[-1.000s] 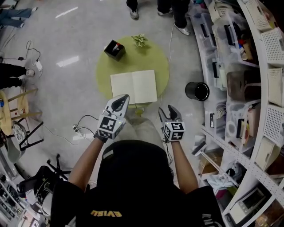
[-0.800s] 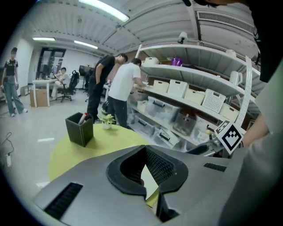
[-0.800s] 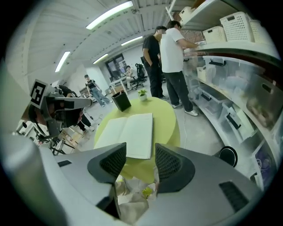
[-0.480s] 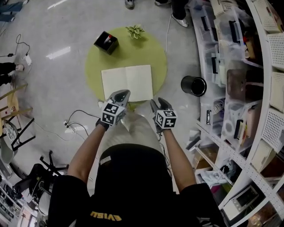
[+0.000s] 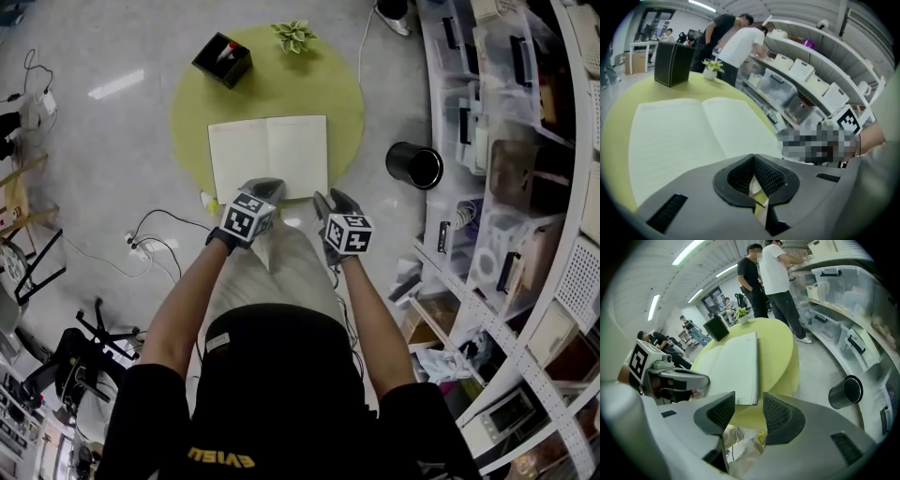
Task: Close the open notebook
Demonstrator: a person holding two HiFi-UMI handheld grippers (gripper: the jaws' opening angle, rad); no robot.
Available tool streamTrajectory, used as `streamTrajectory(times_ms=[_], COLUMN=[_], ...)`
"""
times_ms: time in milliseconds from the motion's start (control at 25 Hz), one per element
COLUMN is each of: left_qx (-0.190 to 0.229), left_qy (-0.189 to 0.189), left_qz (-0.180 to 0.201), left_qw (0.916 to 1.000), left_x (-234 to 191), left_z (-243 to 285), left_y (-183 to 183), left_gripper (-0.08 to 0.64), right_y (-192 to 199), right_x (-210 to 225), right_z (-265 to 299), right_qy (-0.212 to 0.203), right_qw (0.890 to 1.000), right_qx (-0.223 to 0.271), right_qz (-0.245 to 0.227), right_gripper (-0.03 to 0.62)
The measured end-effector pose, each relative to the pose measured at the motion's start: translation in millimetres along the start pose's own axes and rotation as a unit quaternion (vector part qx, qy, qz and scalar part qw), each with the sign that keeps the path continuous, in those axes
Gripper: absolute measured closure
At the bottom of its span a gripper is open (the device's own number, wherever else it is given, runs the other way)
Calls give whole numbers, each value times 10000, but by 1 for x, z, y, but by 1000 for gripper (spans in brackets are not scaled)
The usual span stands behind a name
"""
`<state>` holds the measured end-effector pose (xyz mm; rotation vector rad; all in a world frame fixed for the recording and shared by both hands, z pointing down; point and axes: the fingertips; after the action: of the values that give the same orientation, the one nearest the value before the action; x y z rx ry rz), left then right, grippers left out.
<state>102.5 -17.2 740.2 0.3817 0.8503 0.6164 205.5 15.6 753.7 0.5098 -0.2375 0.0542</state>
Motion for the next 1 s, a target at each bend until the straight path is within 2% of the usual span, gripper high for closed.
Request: streamTrajectory(times_ms=[80, 200, 360, 600, 840, 1000], left_qx=[-348, -548, -612, -695, -840, -832], left_qy=[-54, -39, 33, -161, -191, -209], left_qz=[-135, -254, -234, -241, -33, -11], left_qw=[9993, 9982, 9978, 9972, 9963, 9963], left_x=[-3, -6, -5, -8, -3, -3], left_z=[9, 15, 16, 18, 22, 22], left_y=[10, 13, 15, 18, 17, 17], left_gripper=[543, 543, 543, 543, 543, 543], right_y=[1, 1, 4, 14, 14, 13], right_x=[0, 1, 3, 2, 6, 7], right_z=[2, 5, 9, 14, 13, 13], right_qy=[8, 35, 69, -7, -15, -71], right_qw=[10000, 9999, 9998, 9992, 9991, 9989], right_qx=[5, 37, -26, -263, -203, -197], right_qz=[63, 136, 184, 317, 362, 427], right_gripper=[408, 419, 423, 425, 477, 485])
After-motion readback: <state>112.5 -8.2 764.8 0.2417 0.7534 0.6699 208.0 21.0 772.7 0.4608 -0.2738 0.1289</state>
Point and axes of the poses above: the fingertips, and each gripper's own axes: z forward along the fingers, x to its right, y out of its underside, and after that the axes turned 9 degrees about y, right-handed
